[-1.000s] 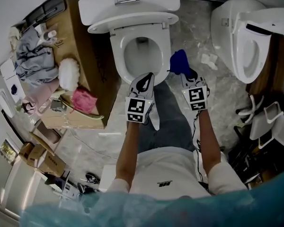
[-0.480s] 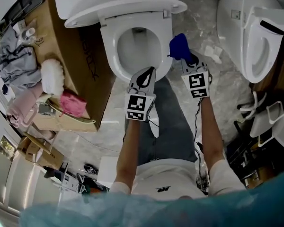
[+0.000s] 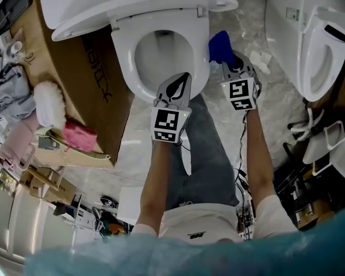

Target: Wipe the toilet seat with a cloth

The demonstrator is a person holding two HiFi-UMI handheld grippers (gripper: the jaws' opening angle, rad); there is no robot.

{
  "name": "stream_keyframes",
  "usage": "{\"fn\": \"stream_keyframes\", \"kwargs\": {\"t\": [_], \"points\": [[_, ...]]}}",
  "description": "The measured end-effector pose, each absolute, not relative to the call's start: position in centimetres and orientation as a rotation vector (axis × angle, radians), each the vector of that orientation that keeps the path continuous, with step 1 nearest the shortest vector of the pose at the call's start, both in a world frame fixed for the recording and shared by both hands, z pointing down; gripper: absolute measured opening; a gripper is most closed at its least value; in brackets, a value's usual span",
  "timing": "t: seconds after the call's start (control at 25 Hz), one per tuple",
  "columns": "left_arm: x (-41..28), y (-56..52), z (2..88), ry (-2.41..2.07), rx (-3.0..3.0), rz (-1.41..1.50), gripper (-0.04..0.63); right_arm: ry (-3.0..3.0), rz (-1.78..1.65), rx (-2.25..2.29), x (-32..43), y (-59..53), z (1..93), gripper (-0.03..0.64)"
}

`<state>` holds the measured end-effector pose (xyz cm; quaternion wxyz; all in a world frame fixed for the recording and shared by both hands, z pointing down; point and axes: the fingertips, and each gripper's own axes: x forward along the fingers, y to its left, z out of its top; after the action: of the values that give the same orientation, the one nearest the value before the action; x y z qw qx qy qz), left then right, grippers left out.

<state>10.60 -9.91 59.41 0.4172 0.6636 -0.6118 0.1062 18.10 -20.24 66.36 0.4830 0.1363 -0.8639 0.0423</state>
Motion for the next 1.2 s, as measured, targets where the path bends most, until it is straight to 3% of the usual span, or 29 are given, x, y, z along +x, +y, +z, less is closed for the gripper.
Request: {"fn": "stream_keyframes", "kwargs": {"t": [0.68, 1.2], "points": [[9.0, -9.6, 62.1, -1.552, 1.606, 0.222, 0.009, -2.064, -0.094, 0.126, 12.6, -19.5, 72.5, 0.025], [9.2, -7.1, 63.0, -1.537, 1.583, 0.21, 0.009, -2.095, -0.135, 0.084, 12.6, -17.1, 73.8, 0.022]]}}
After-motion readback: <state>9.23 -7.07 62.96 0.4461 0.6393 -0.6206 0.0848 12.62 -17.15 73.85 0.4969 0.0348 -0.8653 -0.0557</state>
